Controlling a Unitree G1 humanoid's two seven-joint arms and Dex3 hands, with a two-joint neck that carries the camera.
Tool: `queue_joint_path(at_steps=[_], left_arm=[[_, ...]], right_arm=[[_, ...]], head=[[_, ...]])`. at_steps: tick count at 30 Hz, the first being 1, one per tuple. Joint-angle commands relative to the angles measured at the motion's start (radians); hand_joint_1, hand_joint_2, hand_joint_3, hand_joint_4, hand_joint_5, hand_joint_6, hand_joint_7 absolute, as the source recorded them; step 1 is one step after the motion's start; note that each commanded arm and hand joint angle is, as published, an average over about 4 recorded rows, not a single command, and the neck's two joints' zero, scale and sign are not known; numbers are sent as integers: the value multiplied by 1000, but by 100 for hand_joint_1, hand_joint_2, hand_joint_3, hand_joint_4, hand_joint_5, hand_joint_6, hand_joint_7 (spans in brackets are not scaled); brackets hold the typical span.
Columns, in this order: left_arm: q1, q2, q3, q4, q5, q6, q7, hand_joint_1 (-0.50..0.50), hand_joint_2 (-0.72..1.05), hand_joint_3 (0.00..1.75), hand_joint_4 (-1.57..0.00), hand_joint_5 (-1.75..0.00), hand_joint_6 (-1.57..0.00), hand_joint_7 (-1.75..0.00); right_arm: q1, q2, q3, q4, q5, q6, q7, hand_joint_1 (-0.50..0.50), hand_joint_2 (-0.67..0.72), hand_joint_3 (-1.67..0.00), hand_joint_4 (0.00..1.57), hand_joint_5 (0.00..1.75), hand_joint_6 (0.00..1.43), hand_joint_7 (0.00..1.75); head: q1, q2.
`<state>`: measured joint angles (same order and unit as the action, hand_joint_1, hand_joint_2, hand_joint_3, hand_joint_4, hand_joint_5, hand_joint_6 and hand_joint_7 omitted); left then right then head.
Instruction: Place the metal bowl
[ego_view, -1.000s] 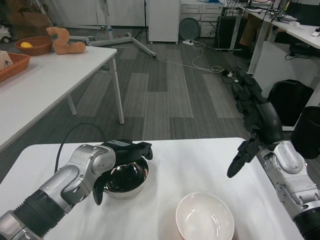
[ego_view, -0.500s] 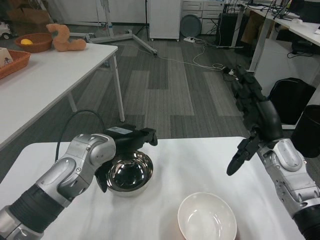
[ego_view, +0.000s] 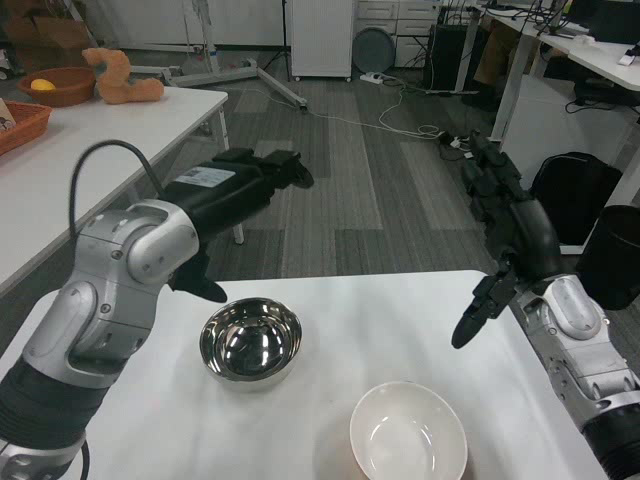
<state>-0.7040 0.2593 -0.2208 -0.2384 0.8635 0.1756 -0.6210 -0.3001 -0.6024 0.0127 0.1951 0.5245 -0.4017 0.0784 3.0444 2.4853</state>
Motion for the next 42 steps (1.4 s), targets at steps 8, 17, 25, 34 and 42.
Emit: queue_joint_path(at_steps=[8, 17, 25, 34, 42], left_arm=[[136, -186, 374, 261, -1142, -580, 331, -50, 12, 116, 0, -41, 0, -75], [173, -169, 302, 440, -1376, -716, 326, -50, -15, 24, 0, -18, 0, -28], [175, -160, 269, 482, -1482, -742, 307, -50, -41, 9, 0, -10, 0, -28], [198, -127, 261, 482, -1516, -733, 306, -50, -50, 9, 0, -10, 0, -26], [226, -102, 254, 473, -1530, -716, 307, -50, -55, 9, 0, -10, 0, -28]], right_arm=[[-17, -2, -7, 14, 11, -22, -2, -42, 47, 0, 0, 0, 0, 0], [-27, -4, -8, 14, 12, -31, -7, -43, 47, 0, 0, 0, 0, 0], [-34, -4, -8, 20, 12, -48, -16, -42, 47, 0, 0, 0, 0, 0], [-34, -2, -10, 21, 12, -66, -24, -42, 47, 0, 0, 0, 0, 0], [-34, 2, -8, 18, 13, -84, -36, -42, 47, 0, 0, 0, 0, 0]], head=[[-48, 24], [-27, 43], [-37, 64], [-47, 77], [-42, 86]])
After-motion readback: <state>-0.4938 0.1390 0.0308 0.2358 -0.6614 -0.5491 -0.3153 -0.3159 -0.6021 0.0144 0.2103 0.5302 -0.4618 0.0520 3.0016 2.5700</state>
